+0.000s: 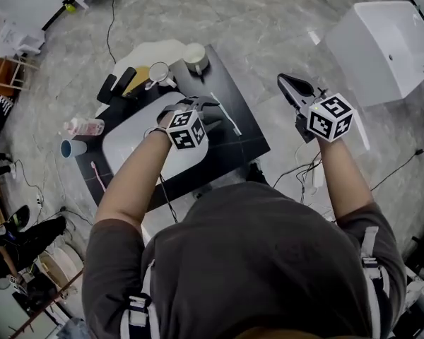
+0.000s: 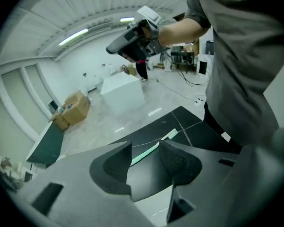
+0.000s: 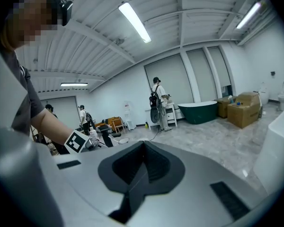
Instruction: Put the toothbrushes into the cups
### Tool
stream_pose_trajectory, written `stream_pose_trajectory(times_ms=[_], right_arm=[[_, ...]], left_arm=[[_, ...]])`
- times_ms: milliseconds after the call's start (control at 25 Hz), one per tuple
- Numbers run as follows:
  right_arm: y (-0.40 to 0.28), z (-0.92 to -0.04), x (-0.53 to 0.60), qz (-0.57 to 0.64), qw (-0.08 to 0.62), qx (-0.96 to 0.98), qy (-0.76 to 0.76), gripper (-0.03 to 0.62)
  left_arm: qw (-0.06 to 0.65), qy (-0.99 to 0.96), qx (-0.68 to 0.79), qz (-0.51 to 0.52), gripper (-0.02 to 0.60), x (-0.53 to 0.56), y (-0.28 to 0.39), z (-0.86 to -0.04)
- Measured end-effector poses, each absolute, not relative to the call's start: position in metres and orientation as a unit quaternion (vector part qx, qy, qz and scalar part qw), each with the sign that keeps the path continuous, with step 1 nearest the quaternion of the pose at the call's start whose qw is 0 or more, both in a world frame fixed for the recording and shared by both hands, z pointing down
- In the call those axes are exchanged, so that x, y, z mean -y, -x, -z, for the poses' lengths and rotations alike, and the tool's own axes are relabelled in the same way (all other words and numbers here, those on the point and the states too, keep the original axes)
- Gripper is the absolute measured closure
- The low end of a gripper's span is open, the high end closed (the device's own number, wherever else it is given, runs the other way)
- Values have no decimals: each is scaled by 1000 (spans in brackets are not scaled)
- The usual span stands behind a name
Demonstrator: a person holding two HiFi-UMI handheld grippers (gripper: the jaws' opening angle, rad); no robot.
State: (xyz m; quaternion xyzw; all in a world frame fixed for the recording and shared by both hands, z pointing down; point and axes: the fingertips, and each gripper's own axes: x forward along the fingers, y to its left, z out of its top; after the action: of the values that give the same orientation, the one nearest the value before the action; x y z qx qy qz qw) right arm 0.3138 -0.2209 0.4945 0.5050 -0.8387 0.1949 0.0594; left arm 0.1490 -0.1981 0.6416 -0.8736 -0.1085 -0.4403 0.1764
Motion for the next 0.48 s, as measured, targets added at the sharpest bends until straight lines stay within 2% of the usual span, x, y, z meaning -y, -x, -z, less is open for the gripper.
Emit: stream_pose_trajectory(times_ms=[240, 480], right_arm=[[-354, -520, 205, -222, 59, 820, -524, 602], [-374, -536, 198, -235, 57, 811, -532, 602]], left_arm=[[238, 797, 221, 509, 426, 191, -167, -694], [230, 745, 290, 555, 436, 184, -169, -729]])
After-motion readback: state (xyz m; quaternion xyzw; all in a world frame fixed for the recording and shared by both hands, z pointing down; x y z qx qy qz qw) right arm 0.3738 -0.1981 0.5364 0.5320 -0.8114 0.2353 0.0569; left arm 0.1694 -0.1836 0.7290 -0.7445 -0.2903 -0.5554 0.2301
